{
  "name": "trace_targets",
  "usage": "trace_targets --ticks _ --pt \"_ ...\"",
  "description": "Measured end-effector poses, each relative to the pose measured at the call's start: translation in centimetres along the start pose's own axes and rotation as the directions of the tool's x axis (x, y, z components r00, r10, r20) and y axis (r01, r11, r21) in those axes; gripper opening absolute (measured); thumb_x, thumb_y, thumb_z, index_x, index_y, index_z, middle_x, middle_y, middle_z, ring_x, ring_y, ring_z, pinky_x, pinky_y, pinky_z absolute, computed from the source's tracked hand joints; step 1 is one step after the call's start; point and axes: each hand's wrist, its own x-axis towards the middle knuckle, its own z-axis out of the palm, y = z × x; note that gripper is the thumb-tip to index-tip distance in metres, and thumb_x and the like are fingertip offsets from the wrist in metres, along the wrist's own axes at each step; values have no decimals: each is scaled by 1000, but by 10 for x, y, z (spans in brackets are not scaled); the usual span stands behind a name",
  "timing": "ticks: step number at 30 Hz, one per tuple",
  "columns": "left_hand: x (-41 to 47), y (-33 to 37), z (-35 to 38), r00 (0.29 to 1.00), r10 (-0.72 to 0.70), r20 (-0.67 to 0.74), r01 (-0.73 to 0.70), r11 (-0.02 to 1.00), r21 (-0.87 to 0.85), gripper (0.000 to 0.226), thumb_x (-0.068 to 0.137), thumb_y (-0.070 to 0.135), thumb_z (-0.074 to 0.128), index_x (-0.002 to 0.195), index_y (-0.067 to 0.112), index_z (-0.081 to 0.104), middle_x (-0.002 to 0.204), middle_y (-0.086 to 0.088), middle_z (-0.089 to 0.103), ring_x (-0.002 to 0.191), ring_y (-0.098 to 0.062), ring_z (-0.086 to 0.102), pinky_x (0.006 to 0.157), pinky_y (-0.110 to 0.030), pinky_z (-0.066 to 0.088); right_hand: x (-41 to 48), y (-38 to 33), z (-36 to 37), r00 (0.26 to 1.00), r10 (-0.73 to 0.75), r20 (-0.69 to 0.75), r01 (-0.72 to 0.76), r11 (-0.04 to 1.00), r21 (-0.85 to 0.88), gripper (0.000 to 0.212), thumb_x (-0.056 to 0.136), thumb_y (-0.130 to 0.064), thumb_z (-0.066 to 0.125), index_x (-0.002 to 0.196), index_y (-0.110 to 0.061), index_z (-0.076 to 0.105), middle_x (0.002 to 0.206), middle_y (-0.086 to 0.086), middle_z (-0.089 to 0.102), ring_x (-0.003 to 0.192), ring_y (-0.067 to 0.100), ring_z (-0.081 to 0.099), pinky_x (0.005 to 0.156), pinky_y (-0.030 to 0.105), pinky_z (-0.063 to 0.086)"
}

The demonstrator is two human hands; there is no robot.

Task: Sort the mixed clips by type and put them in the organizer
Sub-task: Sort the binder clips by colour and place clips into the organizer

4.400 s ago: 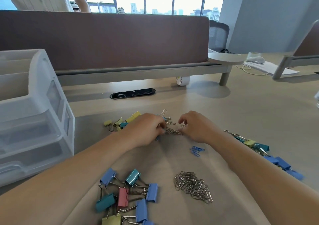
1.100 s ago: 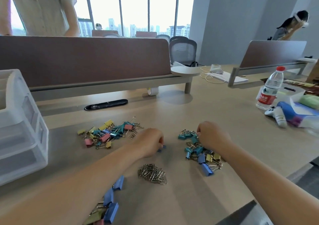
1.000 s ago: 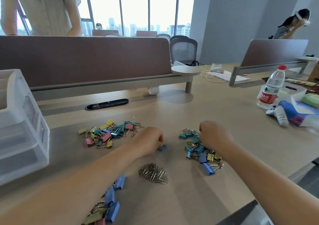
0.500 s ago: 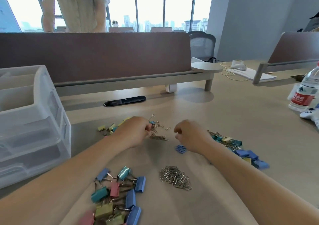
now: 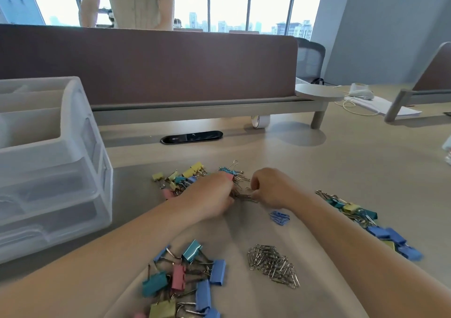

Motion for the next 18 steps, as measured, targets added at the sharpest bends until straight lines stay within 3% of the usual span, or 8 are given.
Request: trace_targets --ticks 5,9,12,16,18 --pt "-3 7 12 996 74 -43 -70 993 90 28 92 24 47 109 18 68 110 -4 46 90 -24 57 77 -45 51 -9 -3 4 998 -54 -15 54 997 57 16 86 -11 59 93 -19 71 105 3 69 96 21 62 72 23 41" --pt "-9 9 11 988 135 -76 -133 991 30 32 94 15 50 118 26 67 106 -4 45 91 -24 53 79 -43 48 -13 -1 0 992 -119 42 114 988 103 17 85 -12 63 94 -20 75 87 -7 63 81 12 56 57 16 37" --pt "-12 7 8 986 162 -46 -164 986 -38 38 94 7 49 123 23 68 105 -5 50 94 -24 53 79 -42 46 -4 4 1 997 -65 -38 70 985 155 16 87 -11 60 91 -22 72 88 -7 62 89 15 61 69 22 41" --pt "-6 -3 1 994 74 -85 -86 986 -140 34 96 6 47 117 18 71 119 -4 60 112 -25 57 94 -39 45 10 4 8 991 -28 -131 44 991 124 25 92 -17 58 114 -17 69 118 2 63 106 21 59 86 29 46" --pt "0 -9 -3 994 29 -109 -46 987 -156 34 95 7 47 116 20 71 117 -6 63 110 -24 58 94 -38 46 17 1 11 989 -52 -136 68 991 114 31 91 -25 62 121 -18 67 123 3 57 108 22 58 90 32 46"
